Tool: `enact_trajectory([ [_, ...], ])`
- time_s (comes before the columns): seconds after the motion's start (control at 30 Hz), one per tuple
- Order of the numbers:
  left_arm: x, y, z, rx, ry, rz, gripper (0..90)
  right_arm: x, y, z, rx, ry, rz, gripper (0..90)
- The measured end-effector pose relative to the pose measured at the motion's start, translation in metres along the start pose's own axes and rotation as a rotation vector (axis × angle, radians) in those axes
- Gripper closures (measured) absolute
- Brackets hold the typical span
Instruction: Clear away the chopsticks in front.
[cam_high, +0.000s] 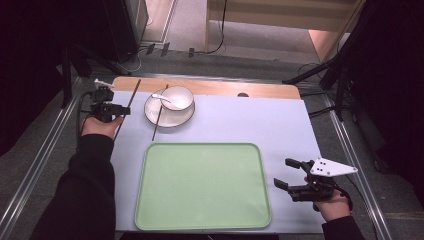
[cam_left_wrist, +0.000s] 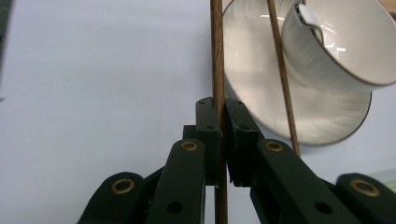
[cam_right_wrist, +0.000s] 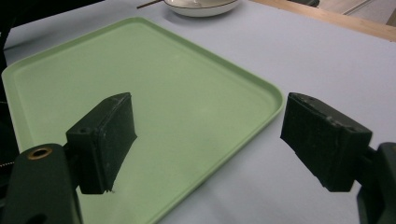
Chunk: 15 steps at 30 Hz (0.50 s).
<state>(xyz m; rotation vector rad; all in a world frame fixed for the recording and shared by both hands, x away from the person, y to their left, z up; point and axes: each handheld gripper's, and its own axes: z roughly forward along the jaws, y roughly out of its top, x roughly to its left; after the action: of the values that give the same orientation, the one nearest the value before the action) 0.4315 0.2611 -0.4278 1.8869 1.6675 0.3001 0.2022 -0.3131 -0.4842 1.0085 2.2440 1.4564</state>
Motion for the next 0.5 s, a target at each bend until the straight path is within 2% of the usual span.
enact_trajectory([
  [0.07, 0.007, -0.015, -0.017, -0.010, -0.007, -0.003, 86.1, 0.001, 0.001, 0.001, 0.002, 0.002, -0.009, 18.0],
  [0.17, 0.006, -0.034, -0.030, 0.001, -0.025, 0.009, 86.1, 0.003, 0.003, 0.003, 0.004, 0.005, -0.013, 18.0],
  [0.2, 0.006, -0.034, -0.030, 0.001, -0.025, 0.009, 86.1, 0.003, 0.003, 0.003, 0.004, 0.005, -0.013, 18.0],
  [0.3, 0.000, -0.056, -0.039, 0.002, -0.041, 0.044, 86.1, 0.003, 0.005, 0.005, 0.009, 0.008, -0.021, 18.0],
  [0.33, -0.006, -0.069, -0.045, 0.000, -0.052, 0.065, 86.0, 0.003, 0.005, 0.007, 0.011, 0.009, -0.016, 18.0],
  [0.4, -0.009, -0.076, -0.047, -0.003, -0.062, 0.069, 86.1, 0.002, 0.005, 0.008, 0.011, 0.007, -0.017, 18.0],
  [0.5, -0.021, -0.093, -0.055, -0.013, -0.094, 0.072, 86.1, 0.001, 0.006, 0.008, 0.009, 0.006, -0.016, 18.0],
])
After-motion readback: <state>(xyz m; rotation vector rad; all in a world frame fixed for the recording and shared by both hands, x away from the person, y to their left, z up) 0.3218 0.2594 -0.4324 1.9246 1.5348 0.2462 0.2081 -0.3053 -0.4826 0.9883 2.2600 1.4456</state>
